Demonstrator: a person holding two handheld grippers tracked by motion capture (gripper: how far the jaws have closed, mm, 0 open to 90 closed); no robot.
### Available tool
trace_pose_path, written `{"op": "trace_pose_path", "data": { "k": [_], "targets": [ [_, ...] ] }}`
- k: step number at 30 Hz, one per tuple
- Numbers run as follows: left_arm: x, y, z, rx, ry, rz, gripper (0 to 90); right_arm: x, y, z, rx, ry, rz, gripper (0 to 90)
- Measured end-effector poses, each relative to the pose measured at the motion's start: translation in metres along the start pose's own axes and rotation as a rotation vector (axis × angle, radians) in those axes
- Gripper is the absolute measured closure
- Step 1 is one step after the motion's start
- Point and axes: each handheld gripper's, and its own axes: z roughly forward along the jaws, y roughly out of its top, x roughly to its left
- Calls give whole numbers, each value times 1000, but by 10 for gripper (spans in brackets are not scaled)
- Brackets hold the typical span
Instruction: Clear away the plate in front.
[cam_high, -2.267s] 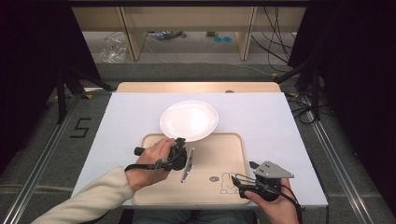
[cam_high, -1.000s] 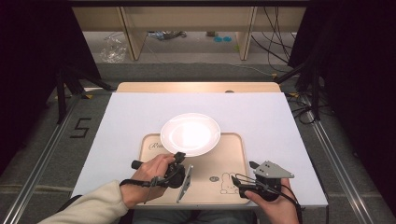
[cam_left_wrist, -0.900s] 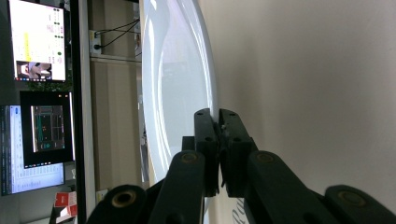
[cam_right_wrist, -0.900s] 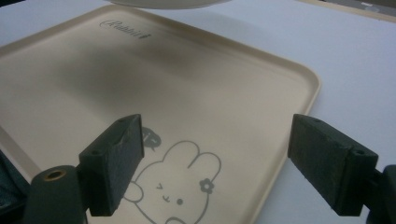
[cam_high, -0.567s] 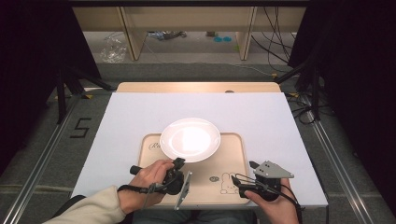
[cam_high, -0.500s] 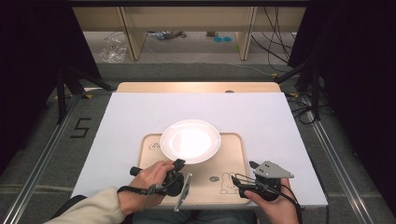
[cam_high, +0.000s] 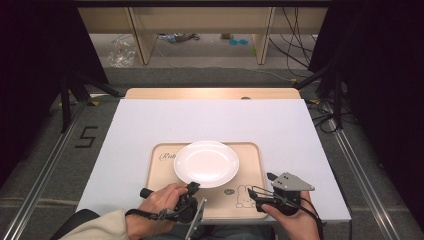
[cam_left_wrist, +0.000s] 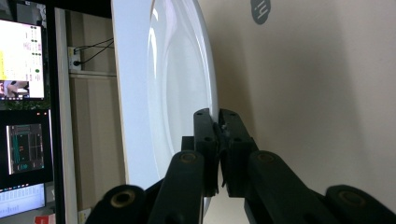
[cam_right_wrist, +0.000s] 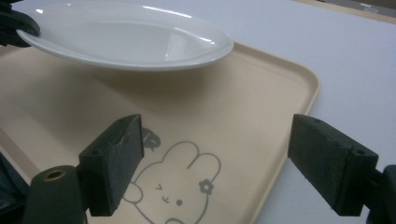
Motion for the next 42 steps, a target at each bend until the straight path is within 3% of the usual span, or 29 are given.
{"op": "trace_pose_path", "data": {
  "k": [17,25,27,29,32,37,39,42],
  "targets": [
    [-3,1,9,-16,-43,-16,862,0,0,1,-8,3,-3,195],
    [-3,-2,11,-46,-82,-74,867,0,-1,1,-8,7,0,194],
    [0,-3,11,-67,-111,-118,864,0,0,1,-1,4,-1,194],
    [1,-5,12,-78,-143,-159,843,0,0,1,-1,3,1,195],
    [0,-7,16,-69,-178,-176,809,0,-1,1,-8,4,-1,195],
    [2,-10,17,-77,-187,-207,717,0,0,0,0,2,-2,194],
    [3,-11,18,-86,-169,-218,630,0,-1,1,-10,4,0,195],
    [4,-14,18,-99,-190,-240,561,0,-1,1,-10,3,-3,194]
  ]
}}
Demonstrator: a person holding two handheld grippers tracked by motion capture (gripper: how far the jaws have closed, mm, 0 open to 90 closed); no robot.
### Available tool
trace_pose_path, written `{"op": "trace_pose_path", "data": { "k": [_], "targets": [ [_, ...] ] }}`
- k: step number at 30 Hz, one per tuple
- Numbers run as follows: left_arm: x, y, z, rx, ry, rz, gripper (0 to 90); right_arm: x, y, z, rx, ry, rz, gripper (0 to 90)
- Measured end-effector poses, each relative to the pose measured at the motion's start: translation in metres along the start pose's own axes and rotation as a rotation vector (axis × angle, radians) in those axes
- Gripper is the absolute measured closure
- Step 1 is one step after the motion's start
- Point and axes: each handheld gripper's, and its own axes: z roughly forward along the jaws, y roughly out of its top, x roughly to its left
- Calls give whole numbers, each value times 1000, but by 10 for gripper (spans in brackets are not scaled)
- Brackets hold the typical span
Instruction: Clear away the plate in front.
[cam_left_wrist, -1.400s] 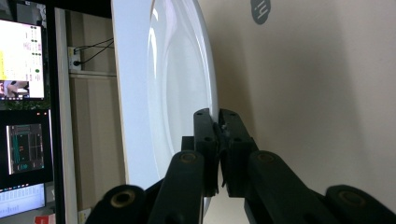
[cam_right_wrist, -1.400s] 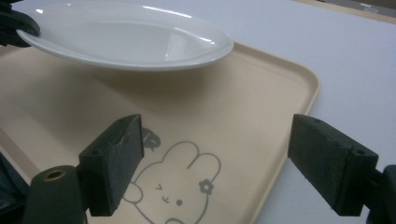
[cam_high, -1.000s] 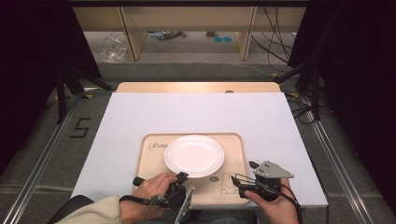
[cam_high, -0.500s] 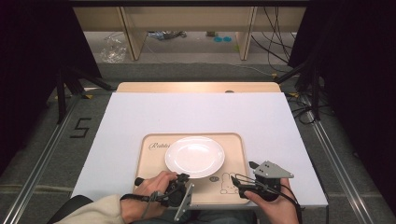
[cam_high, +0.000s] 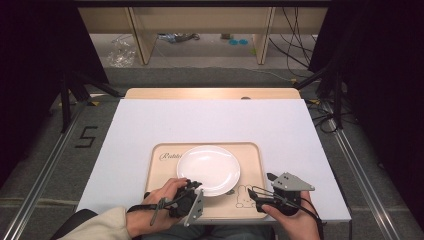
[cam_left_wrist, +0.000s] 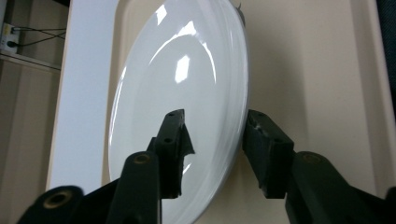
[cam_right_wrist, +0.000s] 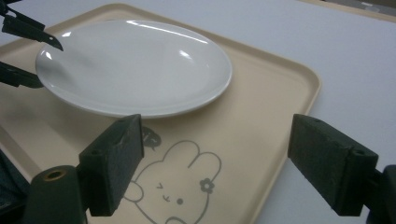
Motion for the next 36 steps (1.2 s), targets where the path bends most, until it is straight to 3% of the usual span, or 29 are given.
{"op": "trace_pose_path", "data": {
  "k": [1,4,6,9,12,13,15,18,20,21,22,23,24,30,32,36],
  "targets": [
    [0,-2,0,-34,-14,-27,521,0,0,0,0,2,2,195],
    [7,-4,-5,-74,-36,-84,448,0,0,0,0,4,3,195],
    [12,-6,-10,-103,2,-93,408,0,0,0,1,1,1,195],
    [16,-9,-14,-114,13,-128,366,0,0,0,2,2,2,195],
    [17,-14,-16,-118,26,-143,357,0,0,0,2,1,1,195],
    [16,-16,-16,-123,15,-179,353,0,0,0,2,1,1,195],
    [17,-20,-18,-126,30,-178,330,0,0,0,2,1,1,195],
    [17,-27,-20,-147,25,-230,327,0,0,0,2,2,2,194],
    [20,-30,-22,-163,22,-224,327,1,0,0,4,2,3,195],
    [19,-32,-23,-161,24,-258,327,1,0,0,3,4,4,195],
    [21,-34,-24,-173,33,-249,327,1,0,0,7,1,3,195],
    [20,-36,-25,-166,21,-275,327,1,0,0,2,3,3,195],
    [21,-38,-25,-170,31,-276,327,1,0,0,3,5,1,194],
    [23,-50,-23,-231,-20,-426,327,1,0,-1,4,11,8,195],
    [24,-52,-22,-236,-17,-448,327,0,0,-1,1,4,-5,195],
    [23,-52,-20,-228,-9,-442,327,1,0,-1,0,6,-6,195]
  ]
}}
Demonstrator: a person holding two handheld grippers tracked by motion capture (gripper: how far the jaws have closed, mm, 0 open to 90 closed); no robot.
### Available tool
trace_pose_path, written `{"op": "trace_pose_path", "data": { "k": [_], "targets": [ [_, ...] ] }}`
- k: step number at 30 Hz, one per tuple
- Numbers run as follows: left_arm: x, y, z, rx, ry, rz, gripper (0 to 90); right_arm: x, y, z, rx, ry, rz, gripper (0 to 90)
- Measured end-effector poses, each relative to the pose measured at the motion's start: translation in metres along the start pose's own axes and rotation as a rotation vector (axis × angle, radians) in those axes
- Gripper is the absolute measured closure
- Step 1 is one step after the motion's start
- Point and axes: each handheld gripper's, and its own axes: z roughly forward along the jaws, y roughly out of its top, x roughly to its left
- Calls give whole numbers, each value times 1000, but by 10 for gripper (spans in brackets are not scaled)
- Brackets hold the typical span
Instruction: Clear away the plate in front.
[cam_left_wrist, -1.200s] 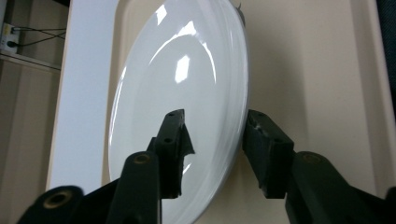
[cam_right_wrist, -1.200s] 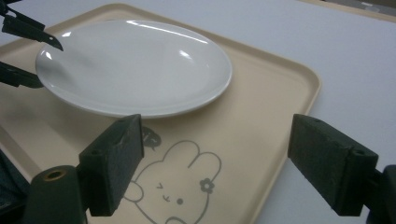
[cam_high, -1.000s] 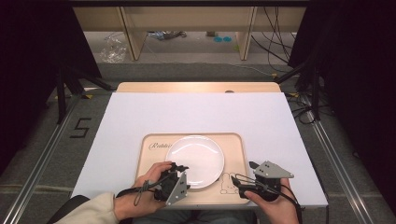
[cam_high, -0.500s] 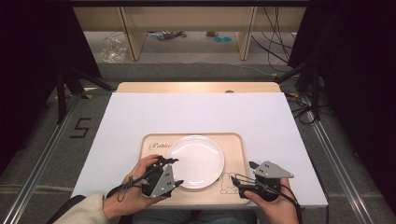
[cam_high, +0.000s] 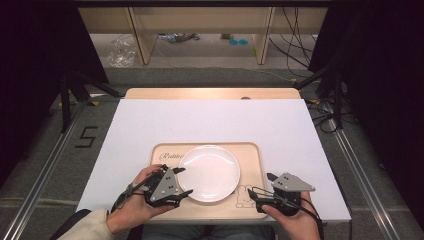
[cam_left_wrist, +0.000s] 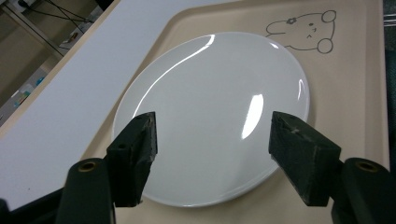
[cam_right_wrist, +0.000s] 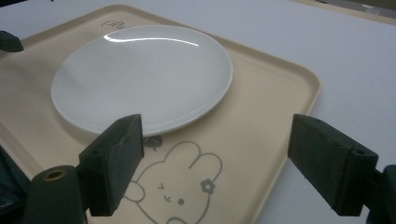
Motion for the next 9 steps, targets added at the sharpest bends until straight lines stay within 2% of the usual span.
{"op": "trace_pose_path", "data": {
  "k": [9],
  "targets": [
    [-3,1,2,20,1,46,327,0,0,0,-1,2,-1,195]
  ]
}}
